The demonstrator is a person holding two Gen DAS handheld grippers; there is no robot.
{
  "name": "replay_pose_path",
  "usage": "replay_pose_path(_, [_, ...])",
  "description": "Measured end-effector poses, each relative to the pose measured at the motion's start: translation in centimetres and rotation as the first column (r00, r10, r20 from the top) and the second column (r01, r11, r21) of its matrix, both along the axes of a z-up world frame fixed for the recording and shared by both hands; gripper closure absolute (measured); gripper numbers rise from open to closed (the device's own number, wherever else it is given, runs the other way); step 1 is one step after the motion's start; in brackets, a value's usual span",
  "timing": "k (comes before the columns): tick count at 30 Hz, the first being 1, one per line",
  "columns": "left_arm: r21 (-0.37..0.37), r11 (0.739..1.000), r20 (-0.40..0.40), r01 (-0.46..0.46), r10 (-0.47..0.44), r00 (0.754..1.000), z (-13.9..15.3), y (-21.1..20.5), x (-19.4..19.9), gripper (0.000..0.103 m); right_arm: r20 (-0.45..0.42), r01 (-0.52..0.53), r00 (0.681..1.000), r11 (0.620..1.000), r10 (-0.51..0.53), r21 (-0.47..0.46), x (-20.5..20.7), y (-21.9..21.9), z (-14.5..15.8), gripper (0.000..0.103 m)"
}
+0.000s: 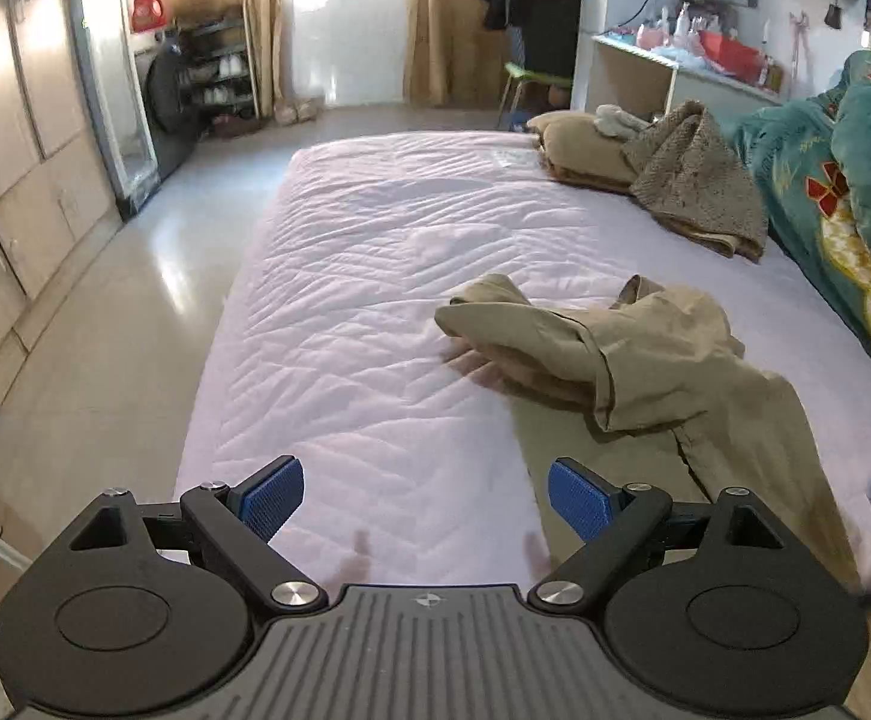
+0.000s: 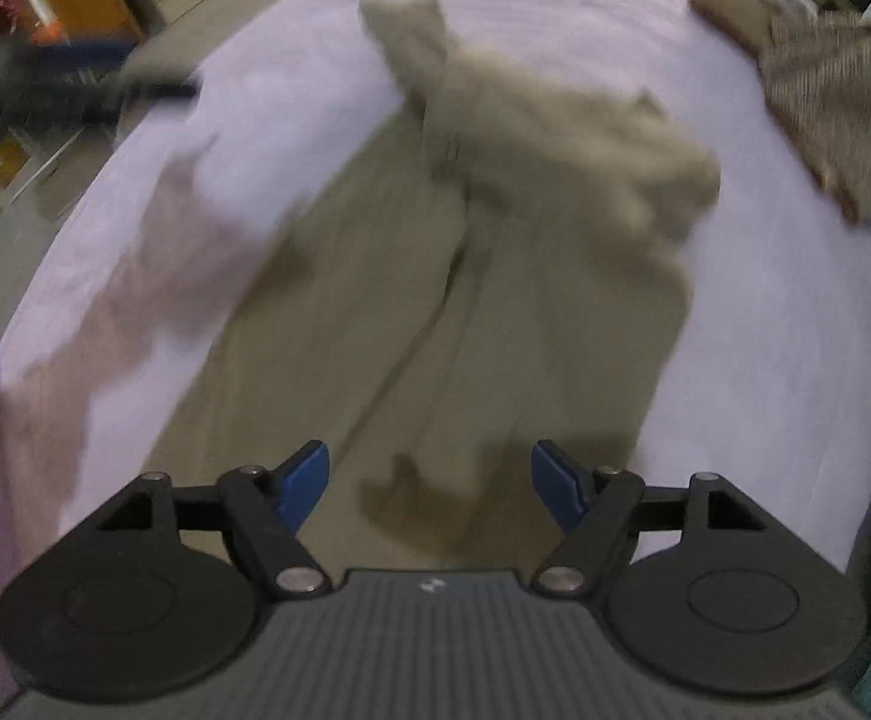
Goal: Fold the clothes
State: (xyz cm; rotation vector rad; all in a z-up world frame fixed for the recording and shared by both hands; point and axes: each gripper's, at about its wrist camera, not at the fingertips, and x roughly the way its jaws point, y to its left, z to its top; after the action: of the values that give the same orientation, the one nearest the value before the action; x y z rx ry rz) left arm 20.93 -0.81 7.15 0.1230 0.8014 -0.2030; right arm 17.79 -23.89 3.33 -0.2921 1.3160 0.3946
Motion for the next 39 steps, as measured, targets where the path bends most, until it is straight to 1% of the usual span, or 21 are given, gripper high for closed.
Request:
replay_pose_path(2, [0.048, 0.998, -0.014, 0.036, -0.035, 0.999, 1.0, -0.3, 0.9, 0.014, -0.021, -0.017, 1.000, 1.000, 0.016, -0.015, -1.9, -0.6, 0.2, 0.027])
replay_pose_path(4, [0.094, 0.994, -0.036, 0.059, -0.056, 0.998, 2.4, -0.4, 2.8, 0.014, -0.041, -0.033, 0.999, 0.999, 0.032, -0.030, -3.8, -1.1, 0.4, 0.027])
replay_pose_path(5, [0.091, 0.994, -0.040, 0.058, -0.054, 0.998, 3.4, -0.3, 3.8, 0.014, -0.037, -0.023, 0.999, 1.000, 0.023, -0.016, -4.7, -1.4, 0.8, 0.027])
replay_pose_path(7, [0.039, 0.999, -0.036, 0.029, -0.028, 0.999, 5.8, 0.3, 5.9, 0.015, -0.032, 0.024, 0.999, 1.000, -0.023, 0.005, -5.7, -1.9, 1.4, 0.027])
replay_pose_path(9, [-0.003, 0.999, 0.004, -0.033, 0.033, 0.999, 7.5, 0.6, 6.2, 0.015, -0.006, 0.046, 0.999, 0.999, -0.046, 0.028, -6.3, -2.3, 1.9, 0.027])
replay_pose_path(10, [-0.024, 0.999, 0.010, -0.045, 0.045, 0.999, 7.6, 0.7, 5.6, 0.015, 0.006, 0.057, 0.998, 0.998, -0.057, 0.041, -6.6, -2.5, 2.2, 0.026])
replay_pose_path(11, [-0.046, 0.998, -0.005, -0.033, 0.033, 0.999, 7.0, 0.8, 4.5, 0.015, 0.019, 0.067, 0.997, 0.996, -0.068, 0.053, -6.9, -2.8, 2.5, 0.026])
replay_pose_path(12, [-0.045, 0.999, -0.020, -0.018, 0.018, 1.000, 6.5, 0.6, 3.5, 0.015, 0.031, 0.078, 0.996, 0.995, -0.080, 0.065, -7.3, -3.0, 2.7, 0.026])
replay_pose_path(14, [0.004, 1.000, -0.052, 0.016, -0.016, 0.998, 5.3, -0.3, 1.9, 0.015, 0.055, 0.098, 0.993, 0.991, -0.103, 0.090, -7.9, -3.4, 3.2, 0.026])
replay_pose_path(16, [0.052, 0.997, -0.086, 0.052, -0.047, 0.995, 4.1, -1.2, 0.3, 0.014, 0.068, 0.115, 0.990, 0.983, -0.126, 0.142, -7.2, -3.4, 3.8, 0.026])
replay_pose_path(17, [0.056, 0.997, -0.095, 0.051, -0.046, 0.994, 3.4, -1.6, -0.3, 0.014, 0.101, 0.117, 0.986, 0.981, -0.134, 0.157, -6.7, -3.2, 4.0, 0.025])
replay_pose_path(19, [0.023, 1.000, -0.096, 0.011, -0.009, 0.995, 1.8, -2.4, -1.2, 0.014, 0.174, 0.154, 0.968, 0.977, -0.180, 0.149, -5.2, -2.3, 3.4, 0.022])
replay_pose_path(22, [-0.028, 0.999, -0.114, -0.041, 0.038, 0.993, -2.1, -4.2, -2.7, 0.014, 0.268, 0.212, 0.931, 0.965, -0.247, 0.155, -3.3, -0.5, 1.6, 0.020])
replay_pose_path(25, [-0.021, 0.996, -0.109, -0.081, 0.078, 0.991, -6.3, -6.8, -4.6, 0.014, 0.365, 0.323, 0.859, 0.933, -0.358, 0.157, -3.0, -0.3, -0.9, 0.020])
replay_pose_path(26, [-0.020, 0.995, -0.100, -0.097, 0.095, 0.991, -7.3, -7.3, -5.3, 0.014, 0.379, 0.330, 0.848, 0.929, -0.370, 0.168, -3.3, -0.7, -1.3, 0.020])
replay_pose_path(28, [-0.017, 0.992, -0.054, -0.124, 0.123, 0.991, -8.3, -7.9, -6.8, 0.014, 0.405, 0.341, 0.827, 0.920, -0.390, 0.192, -4.0, -1.4, -2.2, 0.020])
replay_pose_path(30, [-0.003, 0.991, 0.004, -0.135, 0.135, 0.991, -8.4, -8.2, -7.9, 0.014, 0.430, 0.351, 0.804, 0.911, -0.411, 0.215, -4.7, -2.2, -3.0, 0.020])
replay_pose_path(32, [0.008, 0.992, 0.017, -0.127, 0.127, 0.992, -8.5, -8.4, -8.2, 0.014, 0.454, 0.360, 0.780, 0.902, -0.431, 0.240, -5.4, -3.0, -3.9, 0.020])
replay_pose_path(34, [0.021, 0.991, 0.014, -0.129, 0.128, 0.992, -8.7, -8.8, -8.4, 0.014, 0.474, 0.346, 0.769, 0.902, -0.430, 0.256, -6.3, -3.3, -4.4, 0.020])
replay_pose_path(37, [0.032, 0.987, 0.017, -0.157, 0.157, 0.988, -10.0, -9.5, -9.5, 0.014, 0.479, 0.321, 0.761, 0.896, -0.437, 0.308, -7.1, -3.4, -6.1, 0.020])
replay_pose_path(39, [0.043, 0.985, 0.010, -0.165, 0.164, 0.986, -10.6, -9.7, -10.0, 0.014, 0.485, 0.322, 0.763, 0.902, -0.426, 0.286, -7.5, -2.8, -6.4, 0.020])
